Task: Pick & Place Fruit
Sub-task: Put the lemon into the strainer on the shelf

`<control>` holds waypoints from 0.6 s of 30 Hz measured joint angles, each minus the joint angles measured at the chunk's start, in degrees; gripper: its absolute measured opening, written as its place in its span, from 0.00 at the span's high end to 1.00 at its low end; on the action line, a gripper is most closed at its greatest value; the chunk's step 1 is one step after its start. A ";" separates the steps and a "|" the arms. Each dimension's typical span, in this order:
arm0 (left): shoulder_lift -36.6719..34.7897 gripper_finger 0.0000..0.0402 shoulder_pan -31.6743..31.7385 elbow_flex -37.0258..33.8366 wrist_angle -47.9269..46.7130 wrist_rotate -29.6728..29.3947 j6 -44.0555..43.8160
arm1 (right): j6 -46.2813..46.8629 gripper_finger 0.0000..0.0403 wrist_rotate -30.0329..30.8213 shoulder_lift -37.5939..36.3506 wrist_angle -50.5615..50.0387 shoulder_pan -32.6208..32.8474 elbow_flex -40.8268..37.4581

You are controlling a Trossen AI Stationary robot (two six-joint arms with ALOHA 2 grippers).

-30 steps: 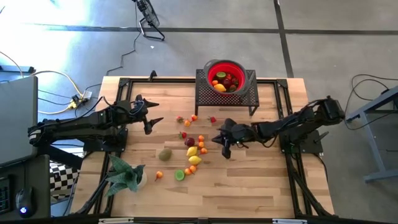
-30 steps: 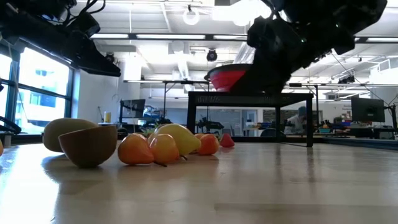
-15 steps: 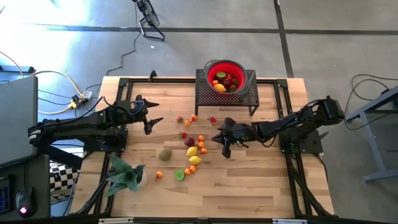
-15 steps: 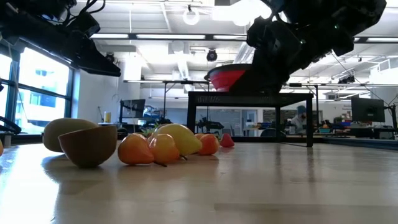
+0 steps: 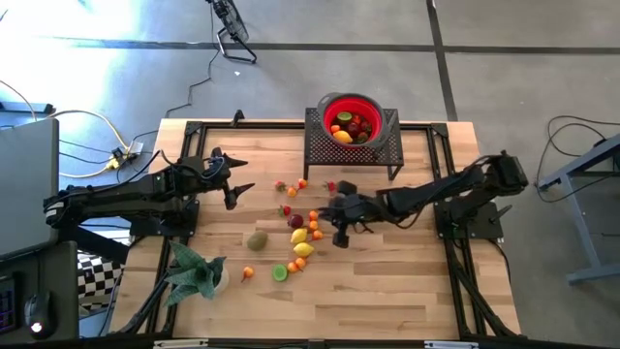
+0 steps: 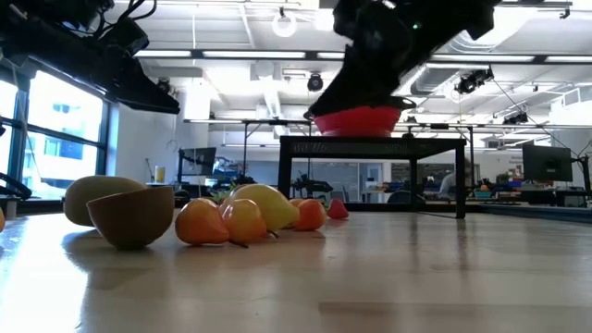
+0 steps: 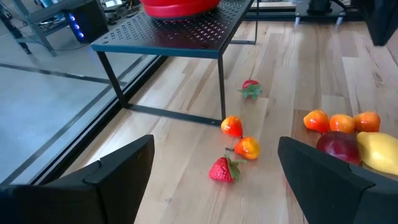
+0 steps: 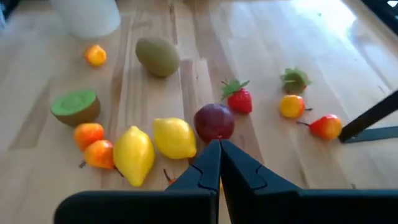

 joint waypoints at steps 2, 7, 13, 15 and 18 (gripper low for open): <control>-0.02 0.16 0.00 0.00 0.00 0.00 0.00 | -1.00 0.99 -1.01 2.22 -0.93 -0.02 1.58; 0.00 0.16 0.00 0.00 0.00 0.00 0.00 | -3.82 0.99 -5.62 7.42 -0.30 0.58 5.04; -0.02 0.16 0.00 0.00 0.02 0.00 0.00 | -3.85 0.99 -5.61 12.18 -4.91 2.15 11.98; 0.00 0.16 0.00 0.00 0.02 0.00 0.02 | -3.59 0.99 -4.79 14.23 -9.88 2.84 15.83; 0.00 0.16 0.00 0.00 0.01 0.00 0.00 | -3.54 0.99 -2.67 17.25 -16.03 3.89 20.44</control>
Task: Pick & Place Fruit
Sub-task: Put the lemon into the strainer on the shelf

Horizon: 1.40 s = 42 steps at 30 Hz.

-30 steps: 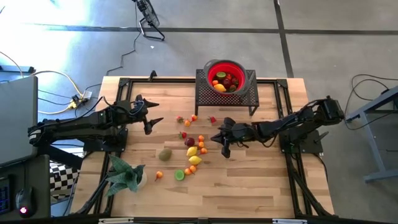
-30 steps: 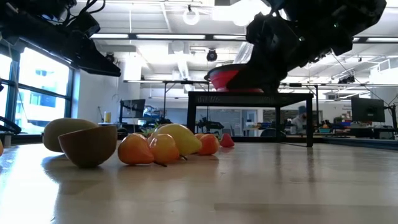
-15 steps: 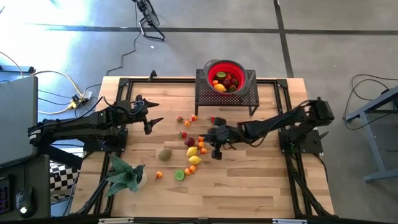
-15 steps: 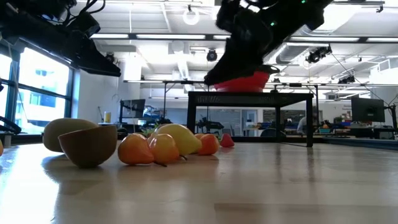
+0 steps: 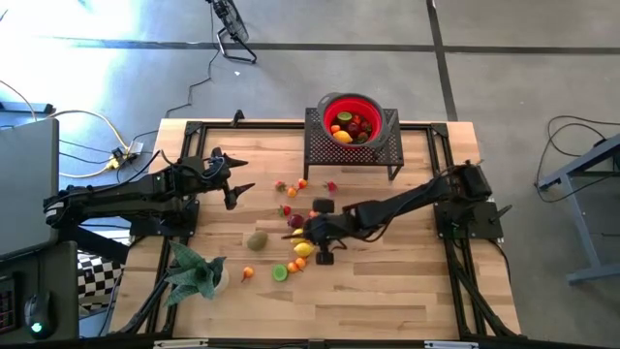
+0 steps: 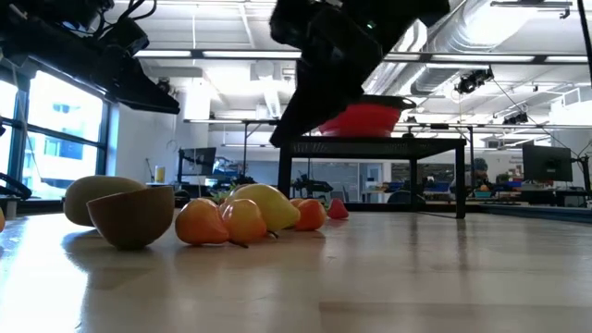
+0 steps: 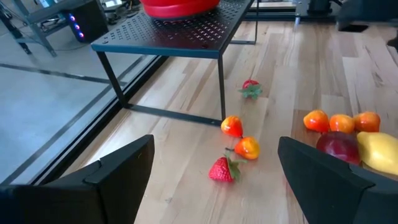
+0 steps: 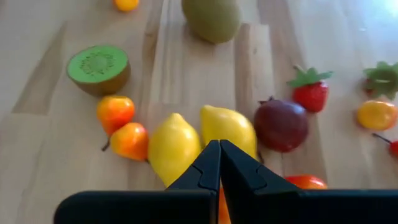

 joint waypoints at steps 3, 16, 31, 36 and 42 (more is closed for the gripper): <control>-0.01 0.16 0.00 0.00 0.03 0.00 0.00 | 1.03 0.99 -0.15 2.34 -2.26 0.73 3.43; 0.01 0.16 -0.01 0.00 0.01 0.00 0.01 | 1.66 0.95 4.09 3.99 2.06 4.33 7.30; -0.01 0.16 -0.02 0.00 0.01 0.00 0.00 | 4.66 0.45 -1.47 6.28 -0.28 4.37 7.23; -0.01 0.16 0.00 0.00 0.04 -0.01 0.02 | 4.63 0.44 -1.72 9.16 -0.14 4.32 7.21; -0.01 0.16 0.00 0.00 0.04 -0.02 0.02 | 4.66 0.49 -1.49 9.96 0.20 4.33 7.21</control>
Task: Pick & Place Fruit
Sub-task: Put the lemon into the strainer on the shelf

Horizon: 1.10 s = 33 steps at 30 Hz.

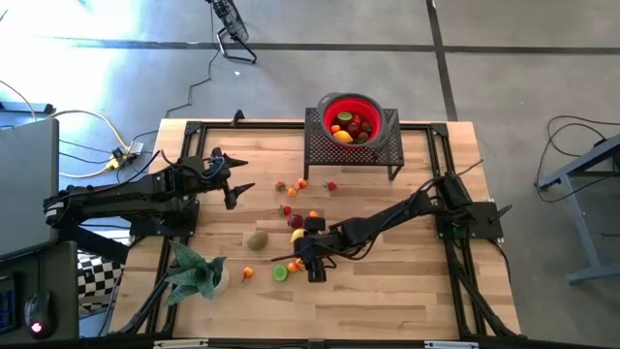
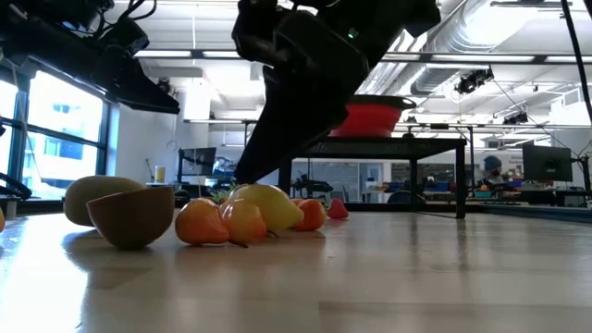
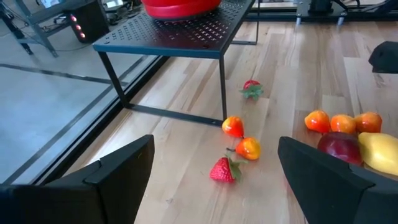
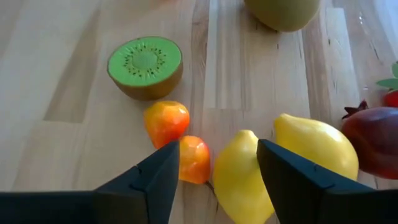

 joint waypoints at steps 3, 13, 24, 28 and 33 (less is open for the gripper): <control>0.00 0.16 0.00 0.00 0.00 0.01 0.00 | -0.12 0.50 0.06 0.00 -0.16 -0.19 0.00; 0.00 0.16 -0.02 0.00 0.00 0.00 0.00 | -0.17 0.46 2.31 0.00 -1.23 -0.79 -0.55; 0.04 0.16 0.00 0.00 -0.03 0.02 0.00 | -0.15 0.44 -1.85 4.06 1.10 -1.28 -0.46; 0.01 0.16 0.00 -0.01 -0.06 0.02 0.00 | -0.14 0.45 -1.81 4.22 0.19 -1.28 -0.49; 0.00 0.16 0.00 -0.02 0.00 0.00 -0.02 | -0.13 0.45 -1.42 4.20 -0.99 -1.28 -0.55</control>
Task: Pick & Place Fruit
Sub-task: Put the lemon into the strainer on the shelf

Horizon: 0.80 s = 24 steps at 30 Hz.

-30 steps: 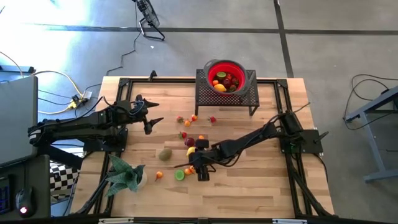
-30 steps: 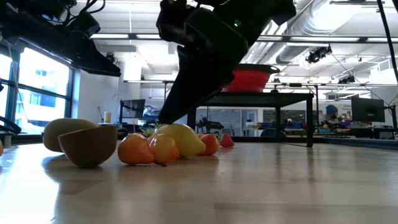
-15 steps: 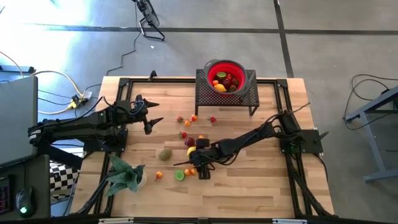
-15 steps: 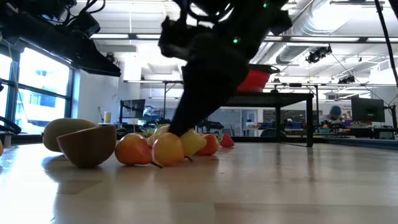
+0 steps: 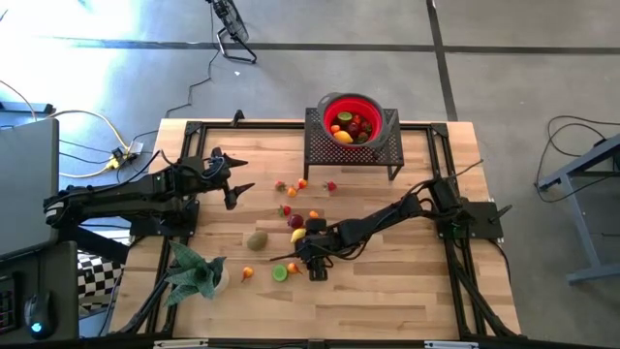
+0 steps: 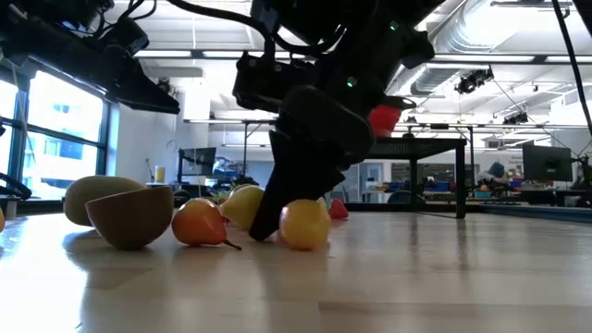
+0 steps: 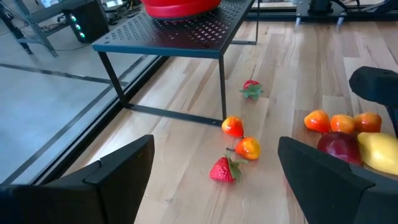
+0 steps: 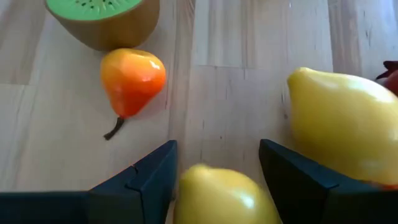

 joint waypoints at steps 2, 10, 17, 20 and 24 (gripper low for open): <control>0.00 0.16 -0.01 0.01 -0.02 0.01 0.02 | 0.16 0.45 0.01 0.00 -0.19 0.00 0.00; 0.00 0.16 0.00 0.01 -0.01 0.00 0.01 | 0.17 0.45 0.03 -0.03 -0.58 0.00 0.02; 0.00 0.16 0.00 0.02 0.00 0.00 0.00 | 1.43 0.45 0.01 -0.04 -0.69 -0.02 0.02; 0.00 0.16 0.00 0.00 0.00 0.00 0.02 | 1.52 0.45 0.00 -0.04 -0.69 -0.02 0.02; 0.00 0.16 0.00 0.00 0.00 0.01 0.00 | 1.66 0.45 -0.16 -0.04 -0.73 -0.02 0.02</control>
